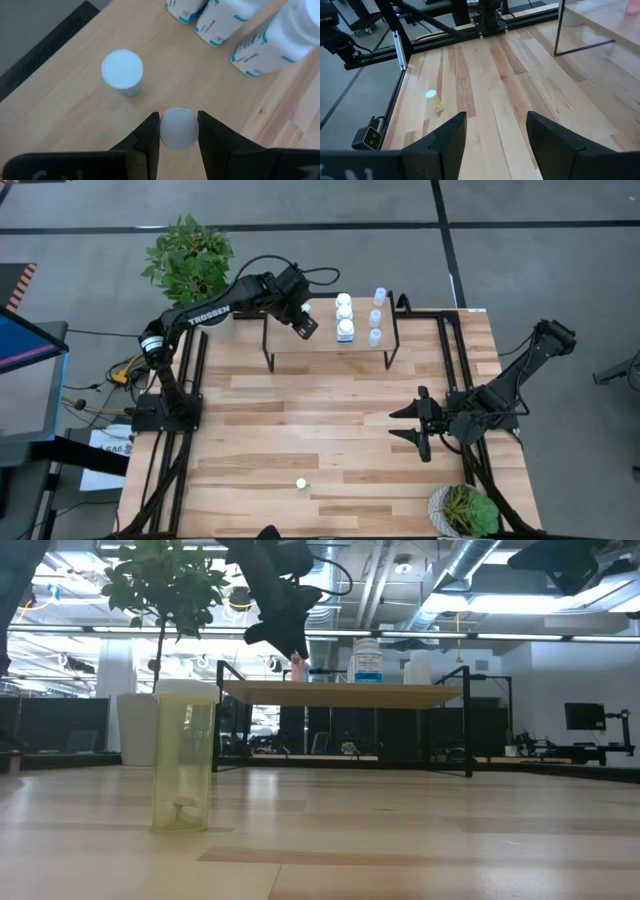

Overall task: Pick and place medicine bottles onto shelf by color
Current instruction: Align the orange bottle with the blue bottle on the shelf, then align the yellow bottle with the other orange bottle on the shelf

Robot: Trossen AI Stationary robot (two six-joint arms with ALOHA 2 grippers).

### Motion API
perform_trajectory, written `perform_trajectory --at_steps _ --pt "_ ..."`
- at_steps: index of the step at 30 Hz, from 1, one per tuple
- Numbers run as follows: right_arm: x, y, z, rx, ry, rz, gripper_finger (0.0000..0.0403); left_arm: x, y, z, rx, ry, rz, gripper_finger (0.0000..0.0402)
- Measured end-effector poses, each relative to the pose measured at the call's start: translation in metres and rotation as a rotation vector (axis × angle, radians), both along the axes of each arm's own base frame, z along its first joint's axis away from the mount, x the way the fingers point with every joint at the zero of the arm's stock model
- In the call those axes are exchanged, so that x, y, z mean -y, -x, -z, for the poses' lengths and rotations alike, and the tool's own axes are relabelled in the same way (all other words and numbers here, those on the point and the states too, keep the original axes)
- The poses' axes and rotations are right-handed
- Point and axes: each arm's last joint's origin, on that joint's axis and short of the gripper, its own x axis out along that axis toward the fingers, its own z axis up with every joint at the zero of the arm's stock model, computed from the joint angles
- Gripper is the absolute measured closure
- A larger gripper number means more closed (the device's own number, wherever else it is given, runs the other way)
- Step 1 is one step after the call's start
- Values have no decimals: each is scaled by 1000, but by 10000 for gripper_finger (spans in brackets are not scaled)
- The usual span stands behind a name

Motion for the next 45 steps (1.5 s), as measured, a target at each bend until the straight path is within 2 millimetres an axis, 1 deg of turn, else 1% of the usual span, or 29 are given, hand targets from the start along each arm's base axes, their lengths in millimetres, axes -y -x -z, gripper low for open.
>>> perform_trajectory --at_steps 3,5,13,23,28,31,36,38,40,42,45 --pt "0 0 0 -3 2 0 175 -1 -5 0 26 -21 5 314" --pt "0 0 0 -3 2 0 175 -1 -5 3 13 -8 7 314" --pt "0 0 1 -6 5 0 175 -1 -5 4 11 -9 12 310" --pt "0 0 1 -6 5 0 175 -1 -5 3 13 -7 8 252" --pt "0 0 1 -6 5 0 175 -2 -5 3 8 -16 10 237" --pt "0 0 1 -6 5 0 175 -1 -2 -1 16 -30 16 235" --pt "0 0 1 -6 5 0 175 3 6 -16 50 -51 19 235" --pt "0 0 1 -6 5 0 175 6 11 -23 69 -52 25 234" --pt "0 0 0 -5 4 0 175 14 14 -29 95 -15 64 234" --pt "0 0 0 -5 4 0 175 26 15 -33 120 53 136 234" --pt "0 0 1 -6 5 0 175 50 11 -35 135 153 271 234"
